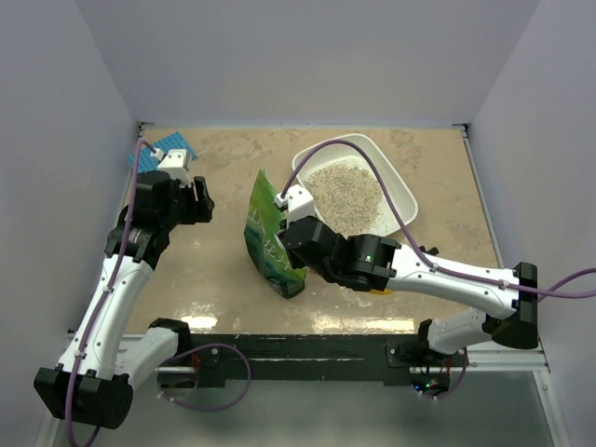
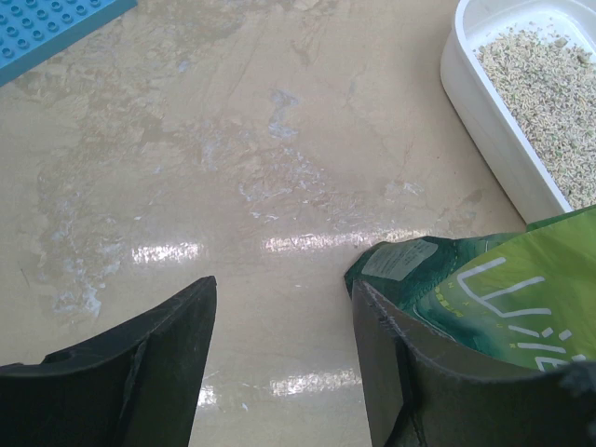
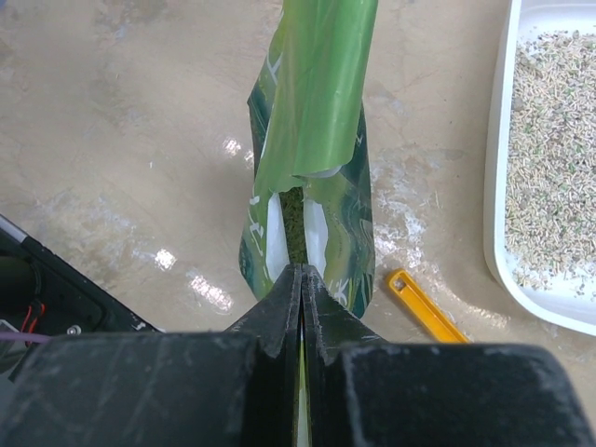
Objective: Fill the litter box with clean litter
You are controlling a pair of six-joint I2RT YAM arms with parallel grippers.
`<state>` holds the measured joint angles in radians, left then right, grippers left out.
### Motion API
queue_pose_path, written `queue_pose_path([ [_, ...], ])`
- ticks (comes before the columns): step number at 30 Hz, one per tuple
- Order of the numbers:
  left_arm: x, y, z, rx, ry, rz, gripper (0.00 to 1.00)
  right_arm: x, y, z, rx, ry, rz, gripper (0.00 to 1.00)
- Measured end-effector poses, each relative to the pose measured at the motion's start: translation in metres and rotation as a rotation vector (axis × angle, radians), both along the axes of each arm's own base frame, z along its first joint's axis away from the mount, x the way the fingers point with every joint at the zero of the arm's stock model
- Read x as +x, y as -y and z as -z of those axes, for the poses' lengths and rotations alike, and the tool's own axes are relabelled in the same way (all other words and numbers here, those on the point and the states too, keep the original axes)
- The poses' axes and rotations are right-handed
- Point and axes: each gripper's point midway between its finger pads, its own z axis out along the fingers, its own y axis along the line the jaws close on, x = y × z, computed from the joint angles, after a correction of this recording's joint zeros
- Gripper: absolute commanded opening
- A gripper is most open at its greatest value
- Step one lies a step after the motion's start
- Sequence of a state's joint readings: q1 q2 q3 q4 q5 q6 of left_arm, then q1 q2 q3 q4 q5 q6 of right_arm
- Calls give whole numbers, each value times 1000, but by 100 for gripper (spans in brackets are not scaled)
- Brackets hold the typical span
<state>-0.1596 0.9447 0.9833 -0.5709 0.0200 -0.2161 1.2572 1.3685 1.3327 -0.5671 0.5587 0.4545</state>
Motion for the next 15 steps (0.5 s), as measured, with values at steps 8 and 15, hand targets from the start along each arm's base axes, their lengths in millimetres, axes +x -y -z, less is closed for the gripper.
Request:
queue_pose_path([
  [8,0,0,0,1,2,-2,65,1,-1,1,0,-3,2,0],
  [15,-1,-1,-1,0,5,-2,65,2,-6,14,-30,-14,0,0],
])
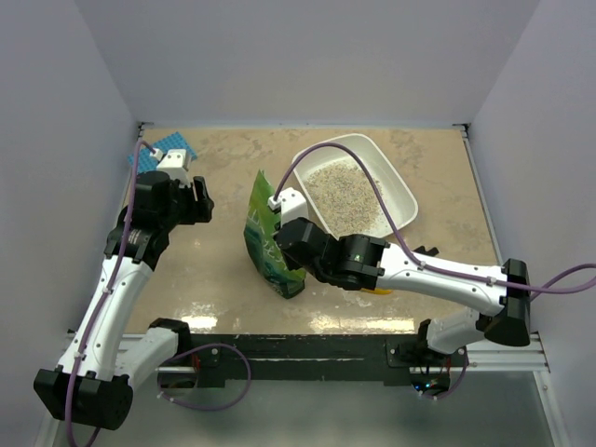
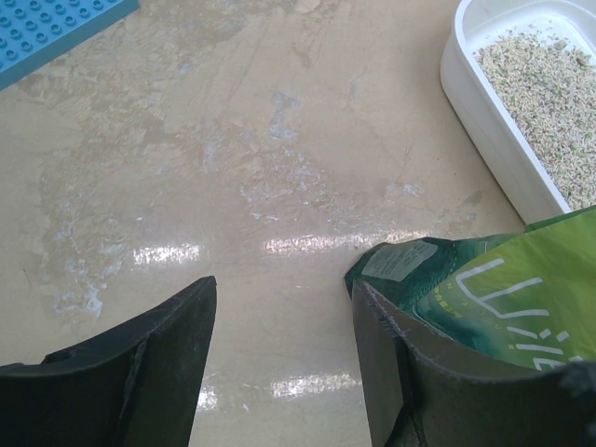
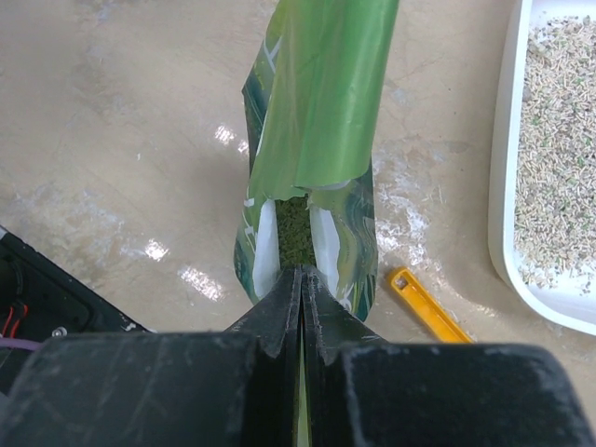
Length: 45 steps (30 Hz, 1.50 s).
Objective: Fill the litter box with clean litter
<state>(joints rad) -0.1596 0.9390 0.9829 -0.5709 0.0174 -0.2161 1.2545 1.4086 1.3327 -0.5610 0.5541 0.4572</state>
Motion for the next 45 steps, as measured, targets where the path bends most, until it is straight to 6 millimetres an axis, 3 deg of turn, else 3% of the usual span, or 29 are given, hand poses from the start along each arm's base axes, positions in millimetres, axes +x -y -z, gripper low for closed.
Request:
queue_pose_path([
  [9,-2,0,5,2,-10,0,65,0,-1,10,-23,-12,4,0],
  [10,-2,0,5,2,-9,0,65,0,-1,11,-24,-13,3,15],
  [12,-2,0,5,2,-9,1,65,-2,-2,12,-23,-24,-7,36],
  [13,-2,0,5,2,-9,1,65,-3,-3,13,-24,-30,-16,60],
  [16,-2,1,5,2,-9,3,65,-9,-7,16,-21,-61,-61,88],
  [18,-2,1,5,2,-9,5,65,-13,-11,17,-16,-78,-88,95],
  [29,-3,1,4,2,-6,6,65,-16,-24,21,-20,-127,-156,95],
  [33,-3,1,4,1,-4,6,65,-16,-23,13,-16,-128,-155,95],
  [36,-3,2,4,1,-4,7,65,-16,-18,-4,1,-116,-145,95],
  [40,-3,2,4,1,-4,7,65,-19,2,-41,64,-83,-120,95],
  [45,-3,2,4,0,-4,8,65,-22,46,-82,188,-53,-5,95],
])
